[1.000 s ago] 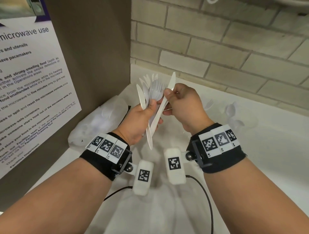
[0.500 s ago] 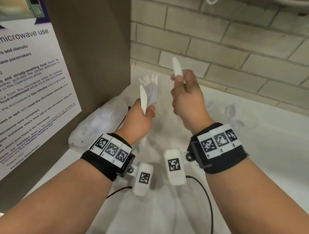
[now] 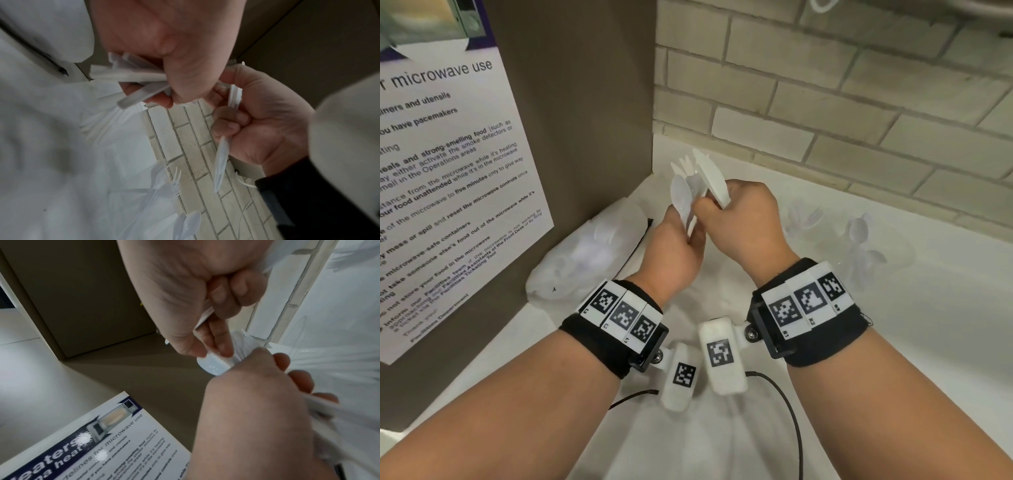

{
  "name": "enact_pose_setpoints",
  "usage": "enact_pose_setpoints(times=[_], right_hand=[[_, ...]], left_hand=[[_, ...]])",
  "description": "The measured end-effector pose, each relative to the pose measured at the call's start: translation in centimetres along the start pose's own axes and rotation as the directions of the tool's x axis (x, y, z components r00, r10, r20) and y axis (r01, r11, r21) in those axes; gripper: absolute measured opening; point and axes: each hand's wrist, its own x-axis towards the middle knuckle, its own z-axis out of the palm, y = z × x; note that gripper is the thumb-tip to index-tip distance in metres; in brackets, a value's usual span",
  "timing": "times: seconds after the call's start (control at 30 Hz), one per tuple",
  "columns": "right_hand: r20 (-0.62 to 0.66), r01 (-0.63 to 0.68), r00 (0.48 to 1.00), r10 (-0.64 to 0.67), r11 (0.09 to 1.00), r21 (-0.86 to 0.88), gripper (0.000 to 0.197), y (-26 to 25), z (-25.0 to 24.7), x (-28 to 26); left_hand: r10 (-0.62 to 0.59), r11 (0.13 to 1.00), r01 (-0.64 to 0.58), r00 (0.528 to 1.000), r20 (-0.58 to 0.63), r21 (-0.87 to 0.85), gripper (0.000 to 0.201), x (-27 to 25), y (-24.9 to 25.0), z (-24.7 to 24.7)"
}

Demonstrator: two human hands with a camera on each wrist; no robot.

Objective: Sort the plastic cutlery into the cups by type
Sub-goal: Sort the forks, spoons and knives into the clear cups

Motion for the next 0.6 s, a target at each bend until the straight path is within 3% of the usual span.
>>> enact_pose_setpoints(times=[0.17,0.33,0.5,0.6], right_hand=[[-0.109,0.021,0.994,-0.008,0.993,0.114,0.025,-0.1,-0.2,0.3],[-0.317,0.061,0.942,0.107,0.876,0.478,0.011,-0.4,-3.2,3.4],[-0.139,-0.023,0.977,0.159,0.733,0.68,0.018,0.5,-2.8,9.1],[-0.103,0.016,0.992,0.078,0.717,0.697,0.02,0.8,-0.6,11.7]], left_hand=[[-0.027,0.999,0.028,0.999,0.045,-0.022,0.028,-0.1,0.3,-0.1],[-0.198,0.975,0.209,0.971,0.132,-0.07,0.022,-0.4,-1.9,-1.0],[-0.312,0.898,0.324,0.946,0.087,-0.297,0.014,-0.2,-2.6,-2.6],[-0.319,0.833,0.322,0.944,0.086,-0.45,0.009,0.0,-2.3,-3.5]])
